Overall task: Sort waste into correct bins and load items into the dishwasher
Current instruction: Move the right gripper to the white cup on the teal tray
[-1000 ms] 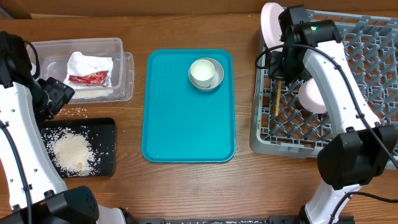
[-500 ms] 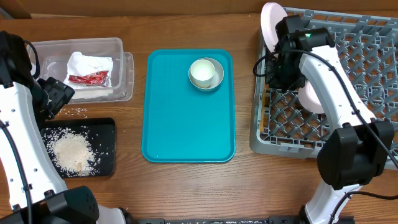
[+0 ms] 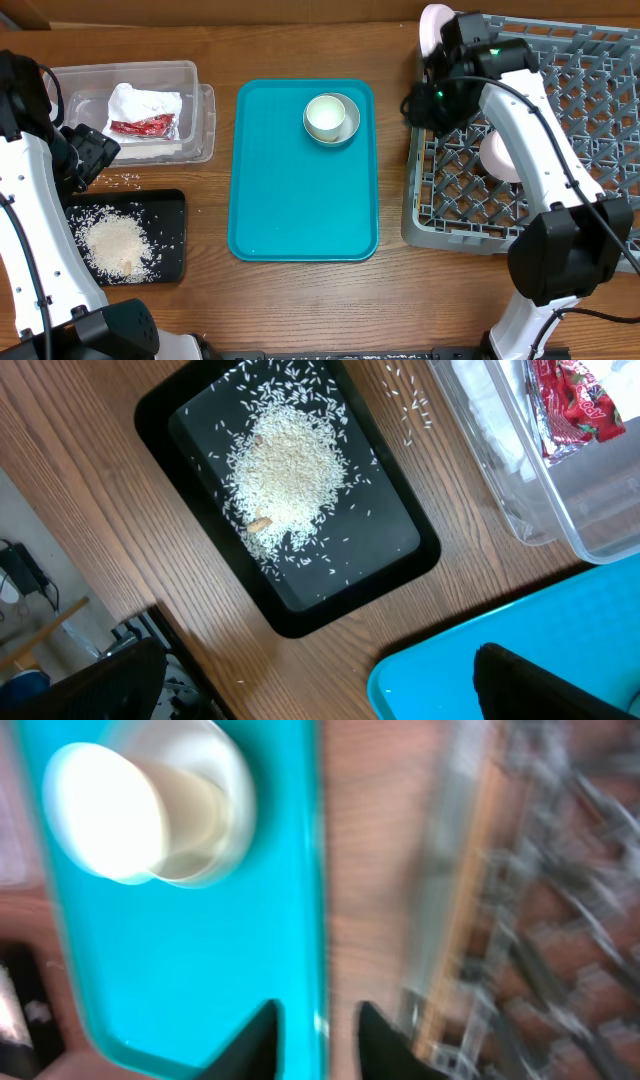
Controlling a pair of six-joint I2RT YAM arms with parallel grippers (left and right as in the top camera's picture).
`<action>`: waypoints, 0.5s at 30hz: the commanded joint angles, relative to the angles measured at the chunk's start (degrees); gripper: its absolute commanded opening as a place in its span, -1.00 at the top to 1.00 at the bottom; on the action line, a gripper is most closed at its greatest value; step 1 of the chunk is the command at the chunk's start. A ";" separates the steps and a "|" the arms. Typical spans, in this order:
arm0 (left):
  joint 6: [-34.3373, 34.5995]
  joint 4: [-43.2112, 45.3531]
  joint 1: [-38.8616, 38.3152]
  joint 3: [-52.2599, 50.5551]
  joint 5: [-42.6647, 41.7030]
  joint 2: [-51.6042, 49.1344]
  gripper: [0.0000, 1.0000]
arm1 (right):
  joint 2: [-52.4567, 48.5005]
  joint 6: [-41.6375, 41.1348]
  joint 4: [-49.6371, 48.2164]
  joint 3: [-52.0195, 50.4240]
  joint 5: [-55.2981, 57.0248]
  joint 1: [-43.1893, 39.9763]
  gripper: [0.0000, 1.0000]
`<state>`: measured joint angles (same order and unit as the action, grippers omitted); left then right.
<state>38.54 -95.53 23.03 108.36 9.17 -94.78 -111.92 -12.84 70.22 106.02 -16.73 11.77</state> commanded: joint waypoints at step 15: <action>-1.09 0.24 0.20 -0.02 0.20 -0.39 -1.00 | -2.91 -3.69 -18.69 3.61 7.28 18.36 -0.50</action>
<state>38.54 -95.37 23.03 108.36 9.17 -94.78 -113.08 -16.08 53.65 107.59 -17.41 29.06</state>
